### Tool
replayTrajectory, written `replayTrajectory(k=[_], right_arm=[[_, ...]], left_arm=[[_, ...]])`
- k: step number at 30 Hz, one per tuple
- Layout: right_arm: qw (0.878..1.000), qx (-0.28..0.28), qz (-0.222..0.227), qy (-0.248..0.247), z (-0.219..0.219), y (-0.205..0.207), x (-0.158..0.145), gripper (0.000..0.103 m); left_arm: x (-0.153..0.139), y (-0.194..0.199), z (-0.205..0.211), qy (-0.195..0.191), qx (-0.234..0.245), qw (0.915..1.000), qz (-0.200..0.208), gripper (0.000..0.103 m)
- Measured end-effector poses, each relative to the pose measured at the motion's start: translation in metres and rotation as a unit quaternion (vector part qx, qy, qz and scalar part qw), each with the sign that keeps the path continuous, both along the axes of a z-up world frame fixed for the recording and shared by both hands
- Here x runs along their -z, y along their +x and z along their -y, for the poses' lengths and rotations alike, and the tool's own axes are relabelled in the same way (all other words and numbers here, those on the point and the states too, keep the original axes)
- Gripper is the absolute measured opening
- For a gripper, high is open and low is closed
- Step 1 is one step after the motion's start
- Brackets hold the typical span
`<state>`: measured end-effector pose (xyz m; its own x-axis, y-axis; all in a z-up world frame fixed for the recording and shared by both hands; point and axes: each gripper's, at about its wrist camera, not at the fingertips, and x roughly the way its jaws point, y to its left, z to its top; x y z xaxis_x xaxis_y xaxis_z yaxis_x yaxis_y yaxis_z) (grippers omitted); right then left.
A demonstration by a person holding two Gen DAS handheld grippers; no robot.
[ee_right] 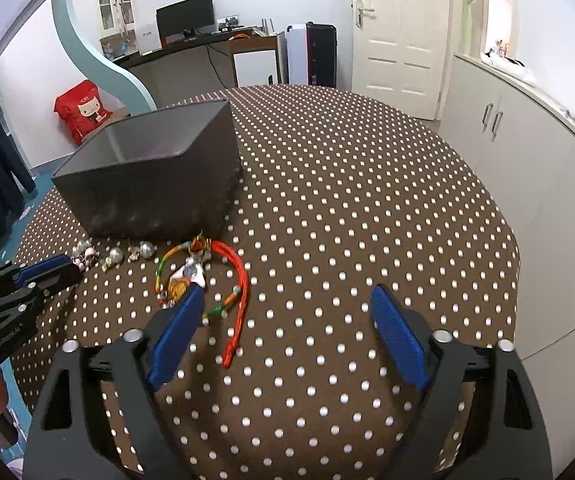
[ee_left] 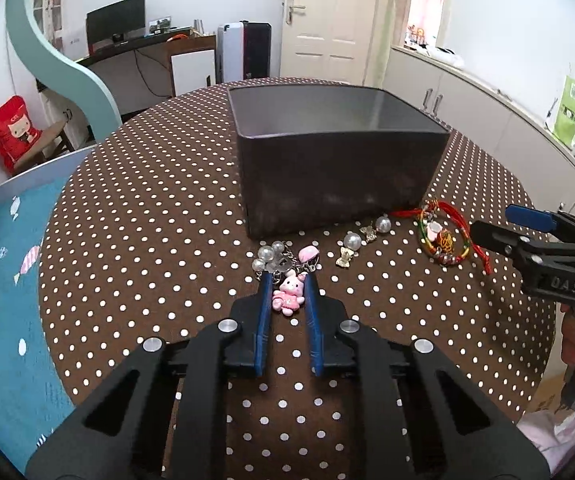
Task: Organize jewelry
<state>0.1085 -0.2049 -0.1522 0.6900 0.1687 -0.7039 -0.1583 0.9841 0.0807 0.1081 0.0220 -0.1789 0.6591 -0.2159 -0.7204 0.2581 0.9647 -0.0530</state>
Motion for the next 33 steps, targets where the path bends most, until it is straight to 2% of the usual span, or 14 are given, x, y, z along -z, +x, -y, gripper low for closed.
replayTrajectory(k=[6, 8, 10, 11, 12, 13, 19, 33], right_arm=[[0.999, -0.023, -0.023, 0.007, -0.007, 0.013, 0.004, 0.051], [0.999, -0.031, -0.019, -0.006, -0.012, 0.014, 0.004, 0.045], [0.999, -0.031, -0.011, -0.035, -0.017, 0.016, 0.005, 0.026], [0.999, -0.031, -0.008, -0.041, -0.018, 0.016, 0.006, 0.021], [0.999, -0.034, -0.007, -0.037, -0.018, 0.017, 0.006, 0.009], [0.999, -0.035, -0.01, -0.026, -0.016, 0.019, 0.006, 0.004], [0.999, -0.038, -0.022, 0.023, -0.007, 0.019, 0.005, 0.003], [0.997, -0.048, 0.02, 0.055, -0.002, 0.008, -0.035, 0.003]], left_arm=[[-0.011, -0.007, -0.007, -0.024, -0.004, 0.9997, 0.005, 0.016], [-0.013, -0.007, -0.009, -0.024, -0.007, 0.9997, 0.007, 0.016], [-0.016, -0.006, -0.01, -0.025, -0.011, 0.9996, 0.006, 0.016], [-0.017, -0.005, -0.009, -0.027, -0.012, 0.9996, 0.006, 0.016], [-0.018, -0.004, -0.01, -0.027, -0.013, 0.9995, 0.007, 0.016], [-0.019, -0.004, -0.009, -0.028, -0.014, 0.9995, 0.008, 0.016], [-0.026, -0.001, -0.01, -0.037, -0.017, 0.9991, 0.013, 0.016], [-0.046, -0.002, -0.025, -0.047, -0.035, 0.9973, 0.045, 0.016]])
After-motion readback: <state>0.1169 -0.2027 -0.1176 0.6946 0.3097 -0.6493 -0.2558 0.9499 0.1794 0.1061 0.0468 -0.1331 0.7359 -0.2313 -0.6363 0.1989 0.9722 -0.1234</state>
